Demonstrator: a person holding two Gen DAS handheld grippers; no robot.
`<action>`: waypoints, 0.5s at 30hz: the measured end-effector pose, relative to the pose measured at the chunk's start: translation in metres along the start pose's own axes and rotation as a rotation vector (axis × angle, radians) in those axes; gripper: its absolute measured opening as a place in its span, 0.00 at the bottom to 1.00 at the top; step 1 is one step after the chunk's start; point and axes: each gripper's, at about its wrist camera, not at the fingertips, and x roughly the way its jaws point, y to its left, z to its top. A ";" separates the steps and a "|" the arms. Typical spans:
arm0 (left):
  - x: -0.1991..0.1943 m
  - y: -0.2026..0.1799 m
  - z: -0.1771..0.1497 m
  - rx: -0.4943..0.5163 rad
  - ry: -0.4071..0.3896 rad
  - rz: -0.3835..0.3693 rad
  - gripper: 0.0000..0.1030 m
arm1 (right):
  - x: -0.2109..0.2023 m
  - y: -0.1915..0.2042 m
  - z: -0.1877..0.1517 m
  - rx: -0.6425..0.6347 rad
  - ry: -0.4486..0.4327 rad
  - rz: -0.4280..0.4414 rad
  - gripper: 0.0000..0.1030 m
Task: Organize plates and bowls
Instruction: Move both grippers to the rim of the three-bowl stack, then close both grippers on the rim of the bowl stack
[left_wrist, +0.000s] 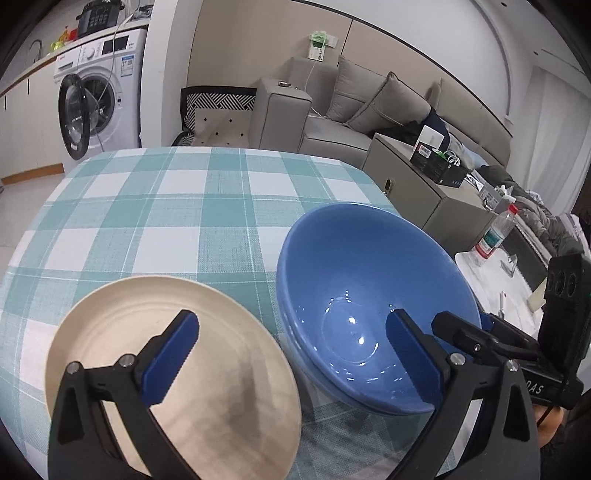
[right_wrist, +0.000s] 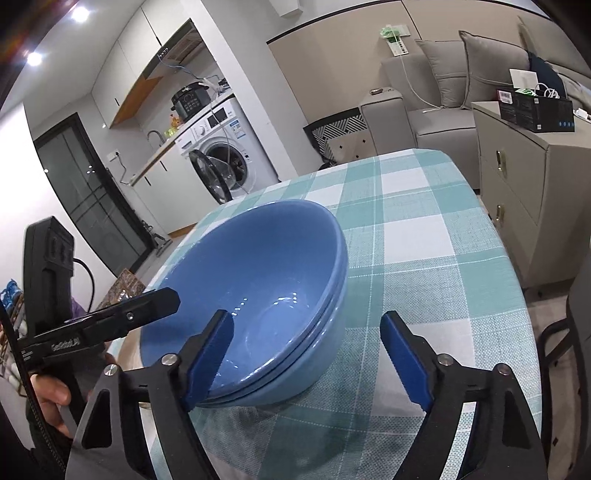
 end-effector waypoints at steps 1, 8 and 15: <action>0.000 -0.001 0.000 0.003 -0.005 -0.001 0.97 | 0.000 0.001 0.000 -0.002 0.000 0.002 0.77; 0.002 -0.008 -0.001 0.014 0.017 -0.008 0.74 | -0.001 0.004 0.001 -0.021 -0.005 0.011 0.73; 0.003 -0.014 -0.002 0.035 0.036 -0.024 0.67 | 0.000 0.011 0.000 -0.043 -0.002 0.017 0.69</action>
